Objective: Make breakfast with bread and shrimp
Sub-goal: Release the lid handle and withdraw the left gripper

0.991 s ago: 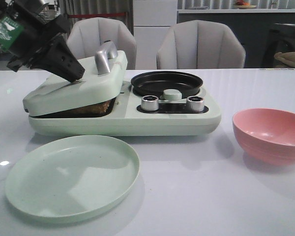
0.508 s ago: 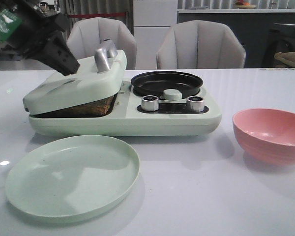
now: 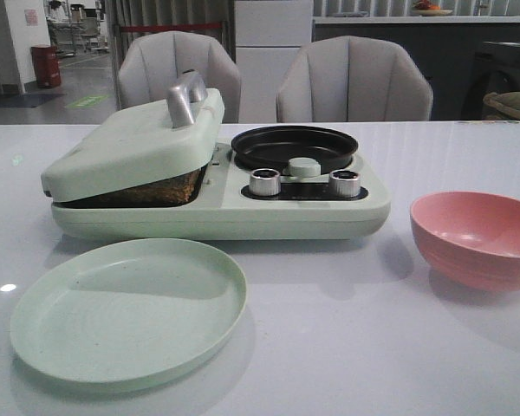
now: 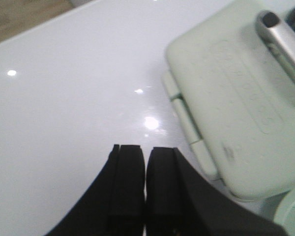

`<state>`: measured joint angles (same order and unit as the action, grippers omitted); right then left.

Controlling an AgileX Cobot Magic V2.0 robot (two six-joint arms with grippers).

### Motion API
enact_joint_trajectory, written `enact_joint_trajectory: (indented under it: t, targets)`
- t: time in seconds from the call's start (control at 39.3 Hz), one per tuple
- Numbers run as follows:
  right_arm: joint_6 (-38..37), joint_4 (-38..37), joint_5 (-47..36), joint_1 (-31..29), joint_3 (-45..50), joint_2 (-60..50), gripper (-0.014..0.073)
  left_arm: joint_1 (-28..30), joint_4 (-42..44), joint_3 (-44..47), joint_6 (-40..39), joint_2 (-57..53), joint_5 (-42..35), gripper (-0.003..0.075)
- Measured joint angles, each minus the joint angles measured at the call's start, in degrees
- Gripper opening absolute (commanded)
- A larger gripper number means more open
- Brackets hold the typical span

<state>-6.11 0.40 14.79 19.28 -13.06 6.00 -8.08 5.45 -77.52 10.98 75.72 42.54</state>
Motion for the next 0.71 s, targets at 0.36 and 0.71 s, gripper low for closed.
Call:
enact_joint_trajectory:
  t: [0.36, 0.71]
  targets:
    - [0.00, 0.00, 0.00, 0.00, 0.00, 0.00, 0.0540, 0.00, 3.57, 19.33, -8.76, -22.41, -9.85, 0.0117]
    - [0.00, 0.00, 0.00, 0.00, 0.00, 0.00, 0.0540, 0.00, -1.42, 39.85, -10.28, -44.92, -15.99, 0.0117]
